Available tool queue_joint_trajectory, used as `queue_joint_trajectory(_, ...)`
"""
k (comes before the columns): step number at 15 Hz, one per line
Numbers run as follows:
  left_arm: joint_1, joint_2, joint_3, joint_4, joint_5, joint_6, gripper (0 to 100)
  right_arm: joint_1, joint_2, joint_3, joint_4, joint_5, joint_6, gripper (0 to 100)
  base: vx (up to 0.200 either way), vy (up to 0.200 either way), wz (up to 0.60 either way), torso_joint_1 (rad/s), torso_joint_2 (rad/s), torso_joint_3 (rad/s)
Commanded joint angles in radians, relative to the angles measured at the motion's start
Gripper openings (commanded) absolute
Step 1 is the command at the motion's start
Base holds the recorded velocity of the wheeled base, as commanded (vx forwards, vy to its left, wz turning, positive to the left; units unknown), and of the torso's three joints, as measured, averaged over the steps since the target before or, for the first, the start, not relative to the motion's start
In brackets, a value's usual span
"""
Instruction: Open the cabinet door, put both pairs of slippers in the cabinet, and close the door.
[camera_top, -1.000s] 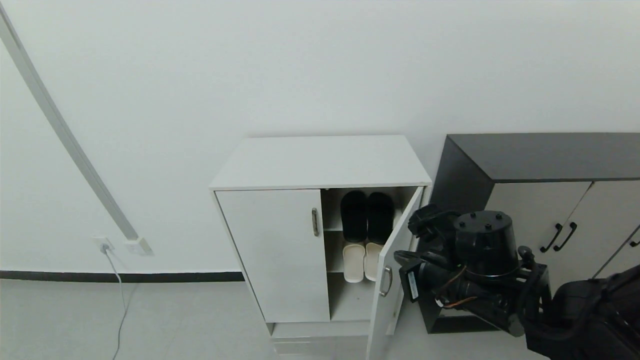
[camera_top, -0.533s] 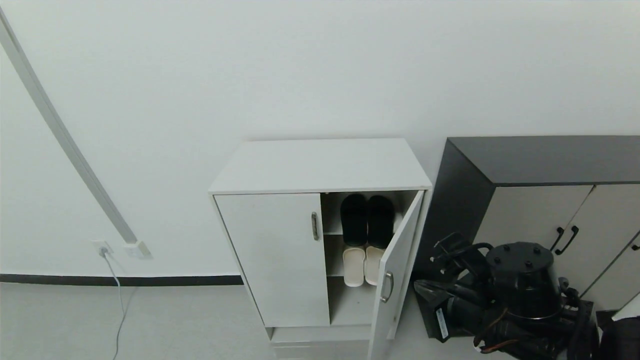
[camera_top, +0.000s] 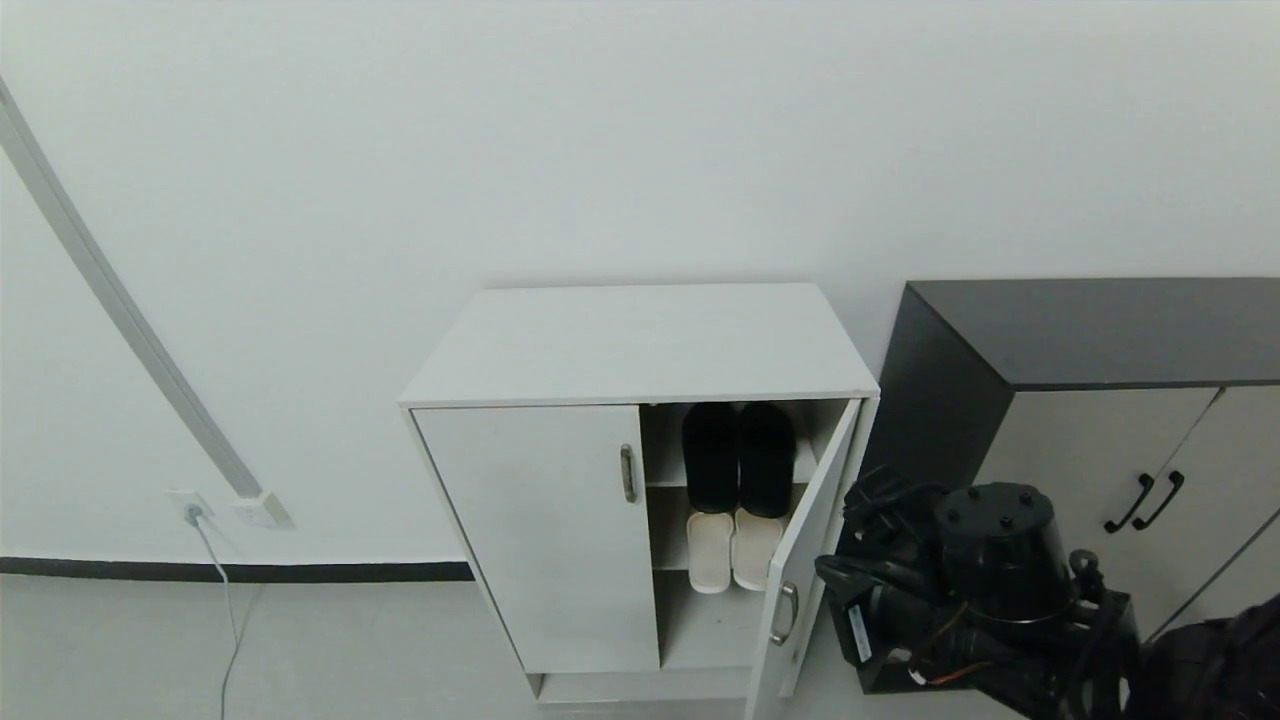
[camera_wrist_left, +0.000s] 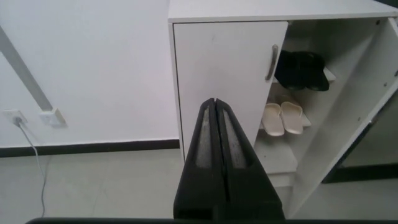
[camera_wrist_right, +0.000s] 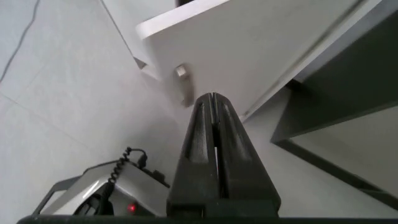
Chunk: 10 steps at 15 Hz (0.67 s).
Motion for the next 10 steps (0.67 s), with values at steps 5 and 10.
queue_joint_trajectory(5, 0.0, 0.001, 0.0, 0.0, 0.002, 0.0, 0, -0.038, 0.187, -0.184, -0.019, 0.0, 0.0, 0, 0.0, 0.0, 0.0, 0.0, 0.0, 0.0)
queue_joint_trajectory(10, 0.0, 0.001, 0.0, 0.0, 0.002, 0.0, 0, -0.044, 0.256, -0.293, -0.02, 0.0, 0.0, 0, 0.0, 0.0, 0.0, 0.0, 0.0, 0.0)
